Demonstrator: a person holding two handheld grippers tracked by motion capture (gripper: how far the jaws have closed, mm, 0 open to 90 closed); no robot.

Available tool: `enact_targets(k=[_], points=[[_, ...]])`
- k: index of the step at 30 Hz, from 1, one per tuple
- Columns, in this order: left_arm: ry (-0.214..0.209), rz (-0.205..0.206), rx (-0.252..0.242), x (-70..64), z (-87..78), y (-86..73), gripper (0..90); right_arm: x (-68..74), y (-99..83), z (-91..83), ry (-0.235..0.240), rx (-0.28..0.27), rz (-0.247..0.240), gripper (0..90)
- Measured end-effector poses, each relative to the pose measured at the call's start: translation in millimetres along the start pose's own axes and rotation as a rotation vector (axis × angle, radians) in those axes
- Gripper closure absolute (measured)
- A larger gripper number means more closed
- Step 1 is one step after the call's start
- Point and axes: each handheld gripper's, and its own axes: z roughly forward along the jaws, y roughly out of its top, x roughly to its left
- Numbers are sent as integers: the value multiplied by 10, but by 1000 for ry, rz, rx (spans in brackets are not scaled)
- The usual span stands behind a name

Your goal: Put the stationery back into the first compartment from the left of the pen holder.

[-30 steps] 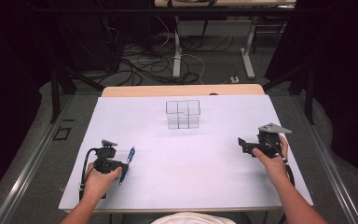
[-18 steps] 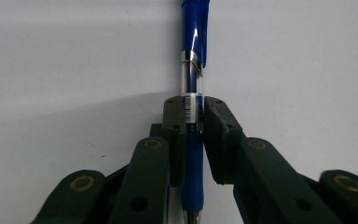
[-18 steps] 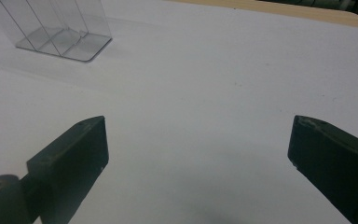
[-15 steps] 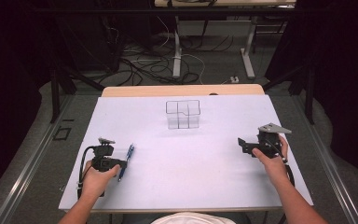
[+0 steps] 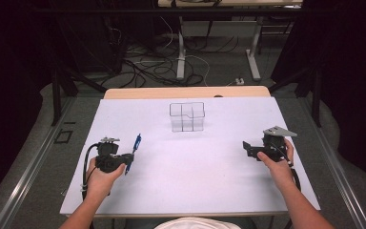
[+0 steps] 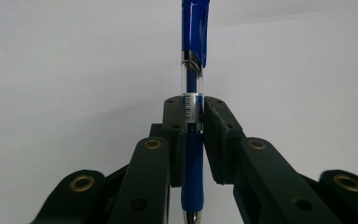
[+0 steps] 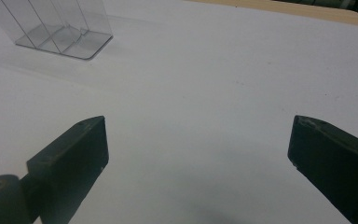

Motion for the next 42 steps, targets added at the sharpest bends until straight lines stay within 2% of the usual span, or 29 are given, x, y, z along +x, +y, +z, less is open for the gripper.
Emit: enact_targets(k=[2, 4, 5, 7, 9, 11, 12, 13, 14, 15, 18, 20, 23, 27, 29, 32, 33, 35, 36, 38, 39, 40, 42], points=[[-10, 12, -13, -33, -12, 19, 794, -1, -2, 4, -3, 2, -10, 47], [-27, 45, -43, -108, -41, 57, 794, 10, -4, 4, -2, 5, -2, 47], [-50, 72, -74, -183, -72, 98, 794, 8, -5, 6, -2, 5, -9, 47], [-56, 84, -86, -221, -92, 120, 794, 15, -6, 10, -5, 6, -9, 46], [-60, 113, -132, -306, -116, 161, 794, 14, -7, 10, -7, 6, -20, 46], [-58, 172, -156, -385, -150, 218, 794, 24, -7, 7, -9, 9, -19, 46], [-64, 204, -153, -425, -171, 249, 794, 24, -7, 7, -9, 9, -19, 46], [-53, 235, -181, -476, -168, 272, 794, 30, -6, 9, -5, 7, -19, 46], [-27, 319, -189, -564, -179, 317, 794, 33, -5, 8, -4, 6, -21, 46], [-27, 319, -189, -564, -179, 317, 794, 33, -5, 8, -4, 6, -21, 46], [15, 423, -222, -716, -171, 345, 795, 36, -3, 11, -5, 3, -29, 46], [48, 516, -230, -811, -170, 353, 794, 41, 0, 11, -2, 3, -28, 46], [102, 624, -250, -960, -150, 328, 794, 42, 3, 6, -4, 5, -31, 46], [212, 780, -279, -1118, -115, 279, 795, 46, 13, 4, 2, -2, -33, 44], [265, 855, -285, -1177, -103, 253, 794, 48, 20, -2, 3, -2, -34, 43], [304, 960, -280, -1246, -92, 222, 794, 59, 33, -6, 11, -6, -36, 39], [326, 992, -288, -1266, -87, 213, 794, 60, 39, -9, 14, -6, -40, 38], [341, 1032, -305, -1305, -66, 199, 794, 70, 55, -9, 26, -7, -43, 32], [374, 1087, -284, -1319, -85, 208, 795, 82, 67, -12, 31, -6, -41, 26], [407, 1133, -301, -1363, -63, 195, 794, 109, 97, -17, 42, -5, -44, 10], [428, 1167, -310, -1386, -58, 201, 794, 123, 113, -20, 45, -2, -49, 1], [459, 1215, -298, -1409, -64, 206, 794, 135, 126, -17, 56, -6, -50, 0], [502, 1281, -314, -1455, -47, 212, 795, 167, 146, -24, 65, -3, -52, 0]])
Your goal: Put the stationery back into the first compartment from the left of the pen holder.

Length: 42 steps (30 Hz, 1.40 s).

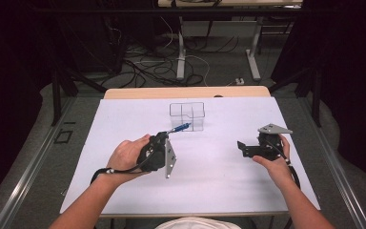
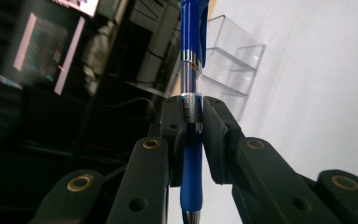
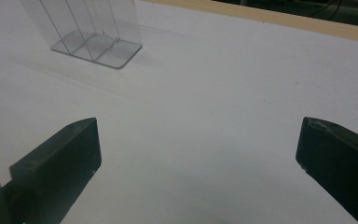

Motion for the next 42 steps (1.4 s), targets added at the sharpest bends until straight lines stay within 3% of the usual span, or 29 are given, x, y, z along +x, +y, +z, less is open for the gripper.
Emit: enact_targets(k=[2, 5, 7, 12, 15, 21, 26, 32, 36, 39, 42], points=[[35, 62, -10, -4, 18, 43, 794, 31, 14, 12, 2, 14, -9, 0], [55, 154, -15, -7, 45, 97, 795, 70, 27, 37, 7, 33, -42, 5], [81, 208, -26, -25, 62, 122, 795, 90, 27, 43, 3, 44, -68, 50], [102, 318, -48, -102, 91, 145, 795, 115, 42, 31, 7, 41, -119, 152], [123, 385, -53, -153, 94, 139, 795, 127, 87, 14, 33, 37, -162, 194], [111, 397, -59, -189, 96, 127, 794, 234, 237, -50, 67, 24, -365, 296], [99, 406, -62, -199, 94, 124, 794, 365, 472, -77, 163, 79, -469, 372], [97, 407, -68, -200, 93, 131, 794, 617, 785, -99, 269, 131, -666, 393], [92, 413, -65, -212, 93, 134, 794, 798, 947, -107, 335, 166, -757, 403], [84, 424, -62, -218, 100, 132, 795, 919, 1060, -111, 333, 194, -824, 412], [81, 423, -62, -226, 106, 124, 795, 1026, 1151, -102, 376, 232, -877, 465]])
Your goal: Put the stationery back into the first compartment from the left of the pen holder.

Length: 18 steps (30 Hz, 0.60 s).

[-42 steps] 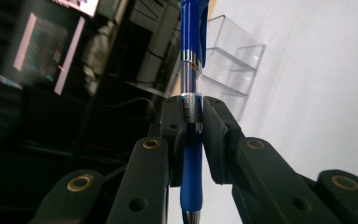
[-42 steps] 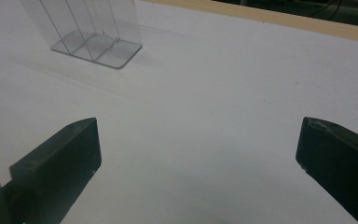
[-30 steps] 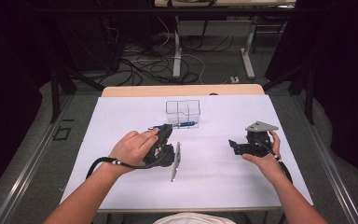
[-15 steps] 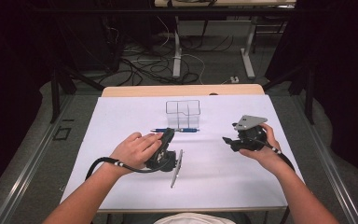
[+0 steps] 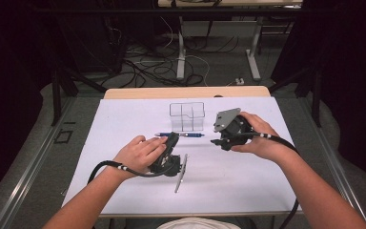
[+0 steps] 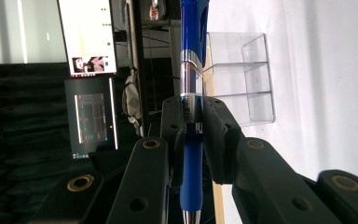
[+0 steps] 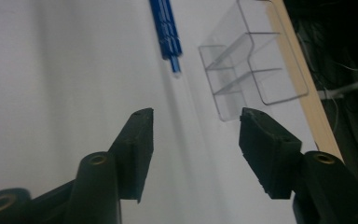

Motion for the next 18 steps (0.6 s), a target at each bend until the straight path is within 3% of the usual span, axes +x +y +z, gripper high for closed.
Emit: enact_targets(k=[1, 2, 4, 7, 8, 13, 18], points=[[-14, 19, 18, 8, -4, 0, 794, 2, 38, 13, 26, 1, -12, 480], [2, -2, -2, -11, 4, -3, 795, 5, 70, 22, 42, 13, -24, 484], [-2, 21, 13, -4, -2, -3, 795, 2, 131, 47, 62, 31, -55, 491], [-39, 35, 30, -1, 6, -2, 795, 10, 210, 81, 84, 40, -86, 514], [-27, 20, 25, -15, 5, -6, 795, 15, 231, 88, 91, 41, -92, 520], [-35, 36, 20, -43, 15, 18, 795, 49, 321, 133, 103, 70, -131, 556], [-47, 44, 19, -92, 36, 53, 795, 69, 393, 178, 123, 80, -140, 580]])
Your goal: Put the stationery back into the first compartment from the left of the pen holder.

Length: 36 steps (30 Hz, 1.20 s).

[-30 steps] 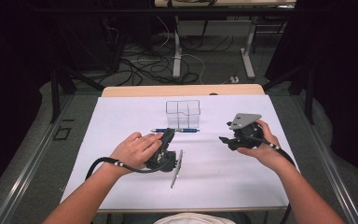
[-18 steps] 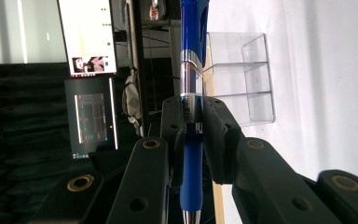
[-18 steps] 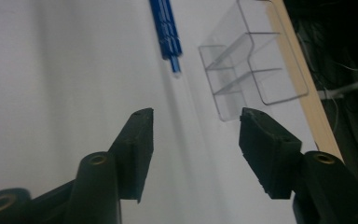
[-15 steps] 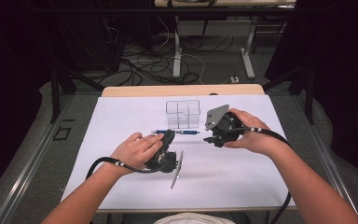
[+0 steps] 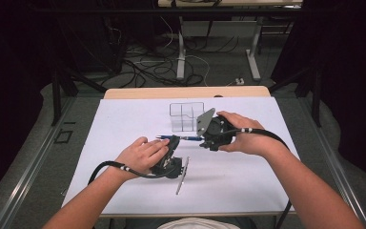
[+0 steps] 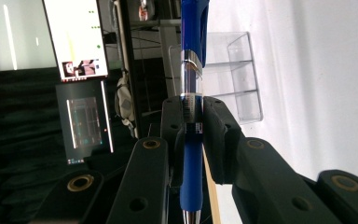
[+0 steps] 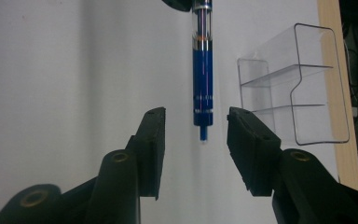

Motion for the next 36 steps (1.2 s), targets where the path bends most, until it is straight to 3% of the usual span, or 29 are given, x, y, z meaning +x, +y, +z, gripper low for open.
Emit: enact_targets(k=[5, 6, 7, 13, 16, 18, 19, 20, 21, 22, 23, 24, 25, 26, 27, 28, 30, 31, 34, 36], points=[[2, 11, -10, -28, 17, 38, 795, 18, 58, 60, 24, 14, 8, 606], [0, -4, -18, -46, 23, 42, 795, 18, 69, 72, 27, 18, 6, 619], [-4, 50, 15, -23, 0, 55, 795, 21, 79, 83, 35, 21, 8, 631], [-7, 77, 10, -58, -4, 96, 794, 24, 138, 141, 38, 42, 25, 665], [-1, 72, -15, -56, -5, 123, 795, 9, 161, 177, 48, 37, 33, 688], [-15, 67, -4, -55, -14, 135, 795, 10, 178, 191, 51, 50, 52, 700], [1, 35, -39, -76, 4, 139, 795, 5, 185, 202, 55, 51, 54, 704], [-23, 65, -37, -54, 5, 153, 795, 11, 191, 210, 60, 53, 66, 706], [-19, 66, -34, -57, 4, 159, 795, 3, 195, 222, 63, 54, 59, 709], [-29, 113, -4, -33, -11, 174, 795, 12, 200, 229, 67, 57, 70, 715], [-24, 72, -37, -60, 7, 173, 795, 13, 202, 236, 72, 61, 74, 719], [-27, 79, -33, -58, 4, 180, 795, 10, 205, 243, 73, 62, 73, 726], [-26, 110, -10, -44, -10, 189, 795, 5, 209, 250, 74, 62, 70, 734], [-12, 96, -19, -57, -8, 190, 794, 10, 211, 251, 77, 66, 83, 740], [0, 42, -46, -92, 4, 184, 795, 8, 213, 256, 78, 67, 85, 746], [-6, 80, -13, -74, -14, 192, 794, 5, 216, 262, 78, 69, 86, 757], [-14, 86, -14, -72, -8, 199, 794, 0, 218, 275, 80, 75, 88, 786], [-24, 123, -12, -48, -4, 211, 794, -5, 221, 282, 79, 79, 83, 790], [-23, 95, -17, -64, 11, 203, 794, 3, 230, 291, 77, 94, 96, 795], [-18, 110, -5, -54, 16, 199, 793, 2, 240, 294, 68, 92, 93, 796]])
